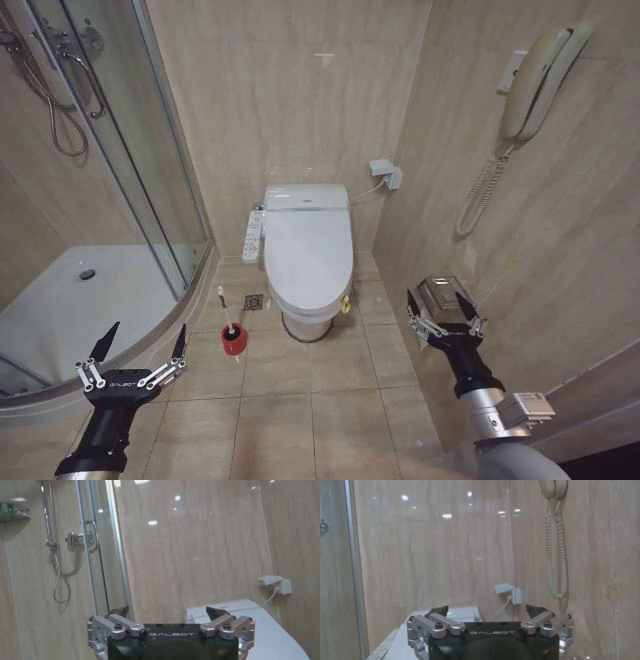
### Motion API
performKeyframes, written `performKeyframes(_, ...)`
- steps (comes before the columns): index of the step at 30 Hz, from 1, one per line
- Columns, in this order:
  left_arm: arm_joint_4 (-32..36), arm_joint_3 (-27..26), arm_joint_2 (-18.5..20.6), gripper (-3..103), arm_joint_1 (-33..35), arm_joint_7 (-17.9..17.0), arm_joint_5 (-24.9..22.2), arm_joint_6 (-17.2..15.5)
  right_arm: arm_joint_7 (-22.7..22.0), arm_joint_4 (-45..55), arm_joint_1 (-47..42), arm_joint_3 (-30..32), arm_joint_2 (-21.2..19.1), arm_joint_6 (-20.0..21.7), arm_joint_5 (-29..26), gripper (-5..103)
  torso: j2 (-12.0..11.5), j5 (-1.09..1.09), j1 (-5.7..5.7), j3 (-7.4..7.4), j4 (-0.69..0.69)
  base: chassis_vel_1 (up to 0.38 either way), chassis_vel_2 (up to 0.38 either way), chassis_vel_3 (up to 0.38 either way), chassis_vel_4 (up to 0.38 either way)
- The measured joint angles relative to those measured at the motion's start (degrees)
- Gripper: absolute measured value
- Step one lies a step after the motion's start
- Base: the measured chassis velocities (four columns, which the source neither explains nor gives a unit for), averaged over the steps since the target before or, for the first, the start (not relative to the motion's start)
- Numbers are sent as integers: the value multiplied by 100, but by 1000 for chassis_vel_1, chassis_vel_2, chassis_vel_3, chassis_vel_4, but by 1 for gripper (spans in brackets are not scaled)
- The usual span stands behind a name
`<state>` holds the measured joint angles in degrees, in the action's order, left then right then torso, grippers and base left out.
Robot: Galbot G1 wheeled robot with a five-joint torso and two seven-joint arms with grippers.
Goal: Open the toilet lid, clean the toilet bowl with a toilet brush, close the toilet lid, and flush.
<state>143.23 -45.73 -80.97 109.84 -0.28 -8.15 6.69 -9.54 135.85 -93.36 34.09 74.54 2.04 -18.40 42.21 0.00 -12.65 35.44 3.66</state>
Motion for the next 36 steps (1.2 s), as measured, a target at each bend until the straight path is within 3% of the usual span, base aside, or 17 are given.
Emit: performKeyframes(36, 0, 0, 0, 100, 0, 0, 0, 0, 56, -147, 88, -115, 15, 86, -9, 100, 0, 0, 0, 0, -1, -32, 34, 32, -34)
